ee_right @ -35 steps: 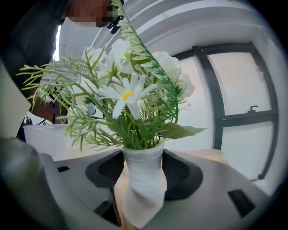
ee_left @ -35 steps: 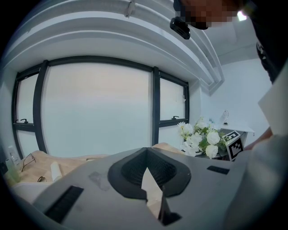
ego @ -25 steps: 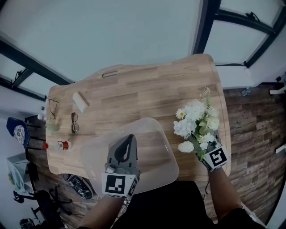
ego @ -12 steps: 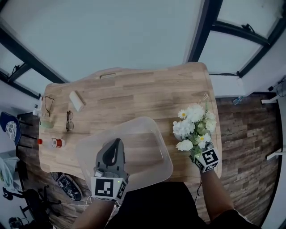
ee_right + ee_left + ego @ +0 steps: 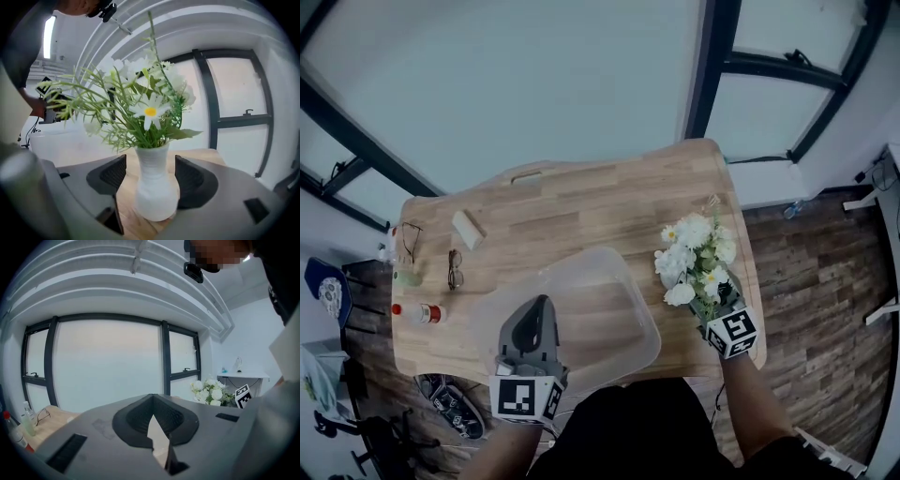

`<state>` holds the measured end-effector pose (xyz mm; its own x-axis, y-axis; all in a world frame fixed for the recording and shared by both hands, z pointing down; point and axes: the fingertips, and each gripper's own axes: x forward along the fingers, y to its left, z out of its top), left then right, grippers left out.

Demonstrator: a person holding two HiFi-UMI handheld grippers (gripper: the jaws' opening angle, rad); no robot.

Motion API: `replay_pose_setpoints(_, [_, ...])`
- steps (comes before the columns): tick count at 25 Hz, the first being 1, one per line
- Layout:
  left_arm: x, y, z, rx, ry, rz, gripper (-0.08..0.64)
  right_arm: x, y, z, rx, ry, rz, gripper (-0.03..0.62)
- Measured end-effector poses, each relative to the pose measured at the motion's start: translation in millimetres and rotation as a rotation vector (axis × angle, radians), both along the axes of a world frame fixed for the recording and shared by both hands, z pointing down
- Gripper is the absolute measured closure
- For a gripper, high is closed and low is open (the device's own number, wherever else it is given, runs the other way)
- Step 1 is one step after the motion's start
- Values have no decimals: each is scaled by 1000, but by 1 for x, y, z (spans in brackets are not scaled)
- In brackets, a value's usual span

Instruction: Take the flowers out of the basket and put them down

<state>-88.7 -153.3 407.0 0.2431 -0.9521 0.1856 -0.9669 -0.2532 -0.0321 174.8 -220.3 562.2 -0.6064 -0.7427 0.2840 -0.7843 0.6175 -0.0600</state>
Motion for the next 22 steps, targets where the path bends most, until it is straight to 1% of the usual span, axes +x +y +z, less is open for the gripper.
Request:
replay_pose_setpoints(6, [-6, 12, -17, 34, 3, -14, 556, -1, 19, -25, 35, 19, -24, 270])
replay_pose_setpoints(12, [-6, 23, -27, 55, 41, -25, 555, -1, 42, -51, 56, -17, -14, 270])
replay_pose_setpoints(17, [4, 29, -34, 74, 59, -11, 556, 7, 58, -68, 60, -39, 8, 270])
replay_pose_setpoints(22, [7, 32, -34, 75, 72, -14, 555, 8, 65, -88, 94, -36, -16, 272])
